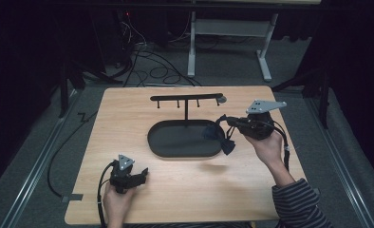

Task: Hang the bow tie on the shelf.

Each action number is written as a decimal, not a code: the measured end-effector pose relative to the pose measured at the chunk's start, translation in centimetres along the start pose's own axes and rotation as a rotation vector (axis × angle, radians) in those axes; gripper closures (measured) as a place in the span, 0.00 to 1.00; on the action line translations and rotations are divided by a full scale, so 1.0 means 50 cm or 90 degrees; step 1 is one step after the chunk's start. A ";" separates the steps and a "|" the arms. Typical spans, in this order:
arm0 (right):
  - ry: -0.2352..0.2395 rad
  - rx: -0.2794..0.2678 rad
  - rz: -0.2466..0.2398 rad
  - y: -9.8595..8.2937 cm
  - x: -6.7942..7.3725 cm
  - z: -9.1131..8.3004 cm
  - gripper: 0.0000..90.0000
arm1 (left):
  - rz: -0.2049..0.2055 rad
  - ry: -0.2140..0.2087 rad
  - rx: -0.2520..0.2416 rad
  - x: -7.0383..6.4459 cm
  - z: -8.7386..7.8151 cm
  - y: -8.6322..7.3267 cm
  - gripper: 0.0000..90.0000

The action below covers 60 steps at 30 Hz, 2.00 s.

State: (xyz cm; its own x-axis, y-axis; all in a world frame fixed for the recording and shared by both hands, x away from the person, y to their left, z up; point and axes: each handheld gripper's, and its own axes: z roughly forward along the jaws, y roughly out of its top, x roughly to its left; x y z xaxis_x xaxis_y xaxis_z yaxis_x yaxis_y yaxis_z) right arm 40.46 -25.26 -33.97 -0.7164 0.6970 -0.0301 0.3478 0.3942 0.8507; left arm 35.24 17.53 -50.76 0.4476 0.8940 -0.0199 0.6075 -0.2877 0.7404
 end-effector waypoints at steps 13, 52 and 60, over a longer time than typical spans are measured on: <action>0.004 -0.012 0.022 0.028 -0.028 0.028 1.00 | 0.000 0.000 0.000 0.000 0.000 0.000 0.29; -0.037 0.006 0.093 0.058 -0.110 0.116 0.94 | 0.001 -0.001 0.000 0.000 0.000 0.000 0.28; -0.038 0.015 0.095 0.054 -0.112 0.117 0.88 | 0.001 -0.001 0.000 0.000 0.000 0.000 0.28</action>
State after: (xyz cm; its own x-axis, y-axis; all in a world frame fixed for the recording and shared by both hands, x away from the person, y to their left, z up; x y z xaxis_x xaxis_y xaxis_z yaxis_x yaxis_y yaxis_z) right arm 48.97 -24.59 -34.56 -0.6187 0.7830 0.0647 0.4624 0.2963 0.8357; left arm 35.21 17.53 -50.76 0.4490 0.8933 -0.0200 0.6076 -0.2888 0.7399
